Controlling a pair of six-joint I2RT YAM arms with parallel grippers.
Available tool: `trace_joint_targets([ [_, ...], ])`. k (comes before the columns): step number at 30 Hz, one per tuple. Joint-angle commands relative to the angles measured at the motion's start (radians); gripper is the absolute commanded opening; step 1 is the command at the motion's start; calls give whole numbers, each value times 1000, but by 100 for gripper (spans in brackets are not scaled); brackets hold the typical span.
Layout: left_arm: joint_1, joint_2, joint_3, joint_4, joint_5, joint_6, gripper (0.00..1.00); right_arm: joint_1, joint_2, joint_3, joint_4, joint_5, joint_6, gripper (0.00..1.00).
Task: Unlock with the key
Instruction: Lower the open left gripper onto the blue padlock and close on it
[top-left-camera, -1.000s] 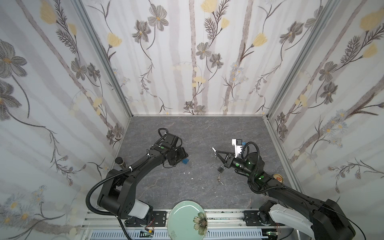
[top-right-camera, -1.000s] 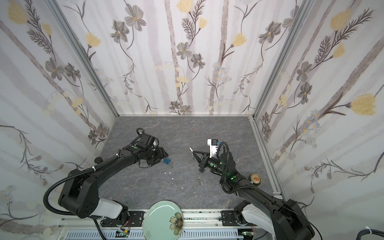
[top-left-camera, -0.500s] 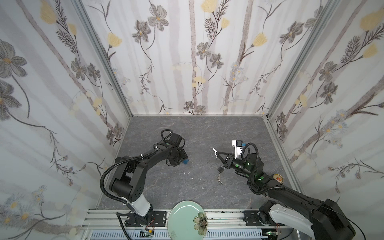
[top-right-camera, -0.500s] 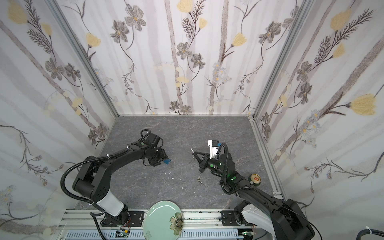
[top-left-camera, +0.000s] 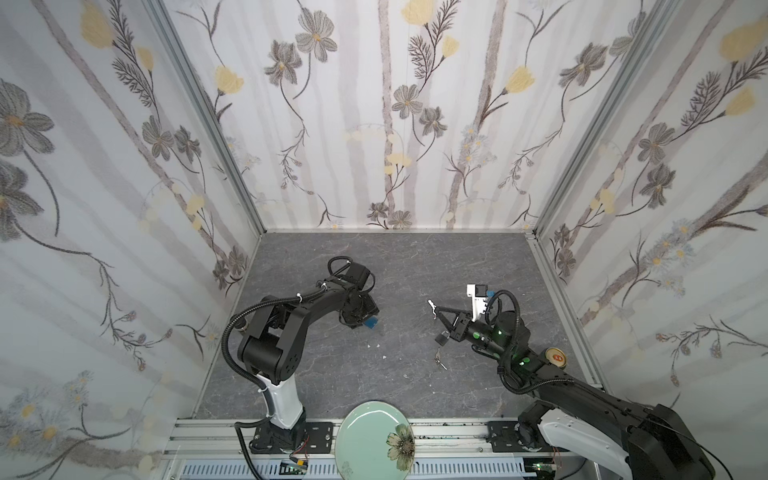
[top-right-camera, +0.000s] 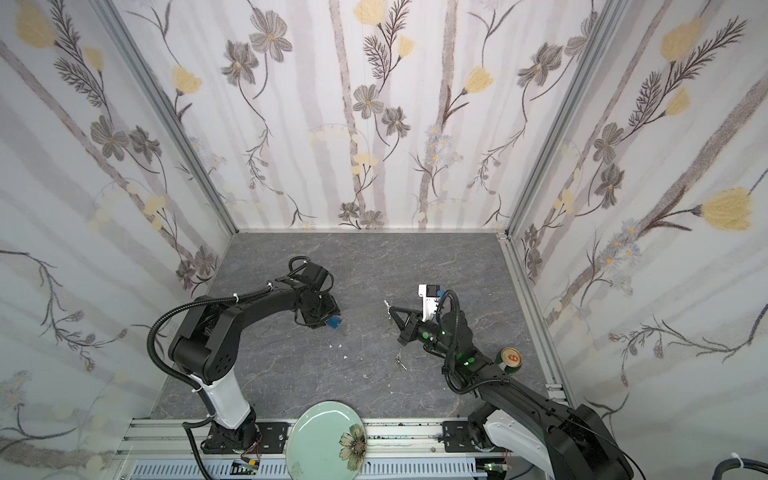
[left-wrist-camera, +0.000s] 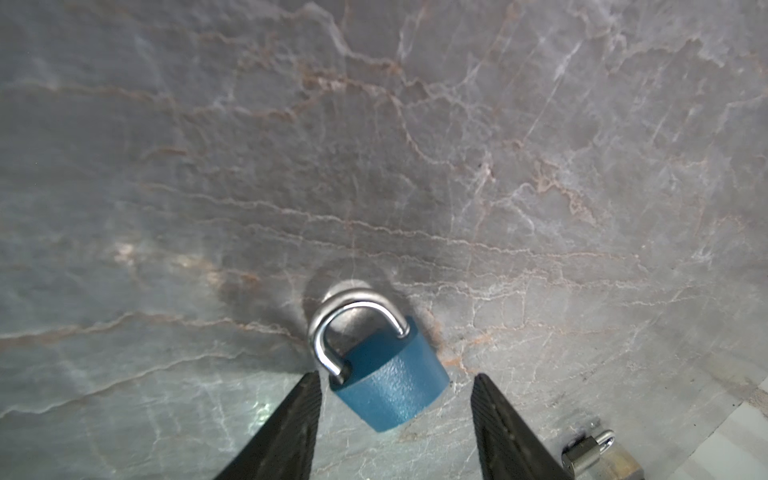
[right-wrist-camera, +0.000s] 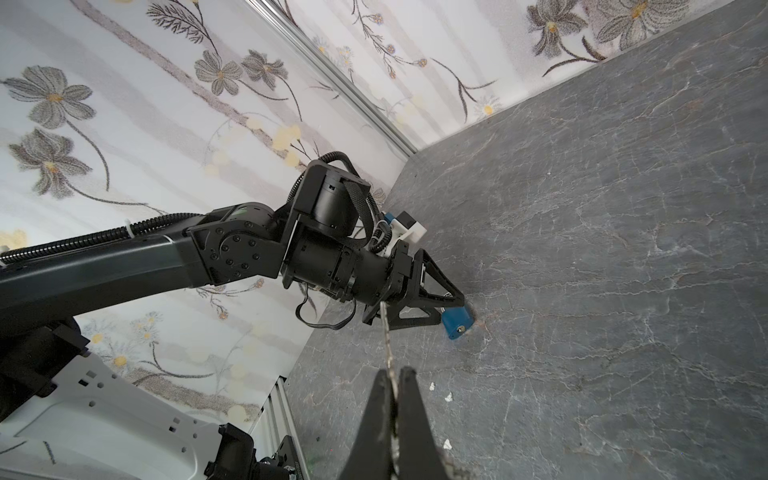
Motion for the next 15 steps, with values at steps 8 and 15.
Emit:
trace_joint_targets([
  [8,-7,61,83,-45,-27,40,57,-1,-16,-4,30,25,-5,0],
  [15,-41,105,140,-132,-83,89,56,-1,-15,-10,29,27,-6,0],
])
